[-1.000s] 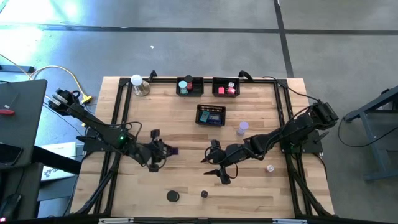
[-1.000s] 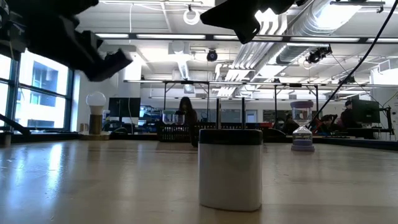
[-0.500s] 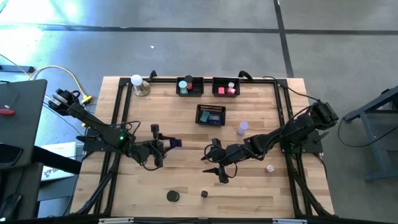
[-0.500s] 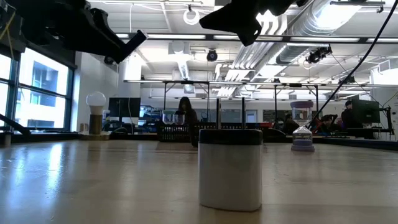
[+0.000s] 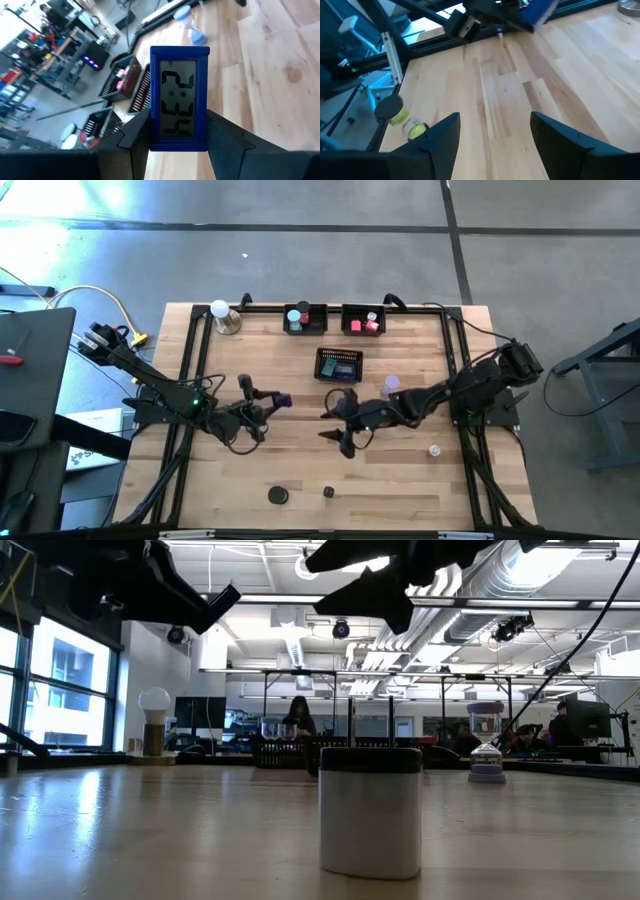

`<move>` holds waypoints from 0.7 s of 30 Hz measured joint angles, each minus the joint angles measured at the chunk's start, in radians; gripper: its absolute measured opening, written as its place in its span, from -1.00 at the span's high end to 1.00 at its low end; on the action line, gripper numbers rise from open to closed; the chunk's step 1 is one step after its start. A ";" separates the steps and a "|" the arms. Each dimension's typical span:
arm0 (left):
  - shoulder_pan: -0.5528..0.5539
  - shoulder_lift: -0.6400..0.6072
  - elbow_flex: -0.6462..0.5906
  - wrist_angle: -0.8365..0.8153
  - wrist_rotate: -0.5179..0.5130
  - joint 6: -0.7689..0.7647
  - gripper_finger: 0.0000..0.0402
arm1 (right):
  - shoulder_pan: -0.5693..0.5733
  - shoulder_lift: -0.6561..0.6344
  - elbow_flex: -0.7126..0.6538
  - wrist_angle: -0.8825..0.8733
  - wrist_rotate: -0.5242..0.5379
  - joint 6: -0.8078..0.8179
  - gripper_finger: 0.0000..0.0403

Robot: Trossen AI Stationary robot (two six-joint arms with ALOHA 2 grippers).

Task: Pick & Place Office items
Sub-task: Put the blue charger adapter into the top right black bin

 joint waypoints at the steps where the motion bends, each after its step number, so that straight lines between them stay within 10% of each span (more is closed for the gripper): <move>1: 0.000 0.000 0.000 0.008 -0.006 0.017 0.25 | -0.005 0.000 0.000 0.000 0.000 0.003 -0.14; 21: 0.026 0.019 0.000 0.099 -0.017 0.162 0.25 | -0.120 0.000 0.000 0.083 0.100 0.181 -0.14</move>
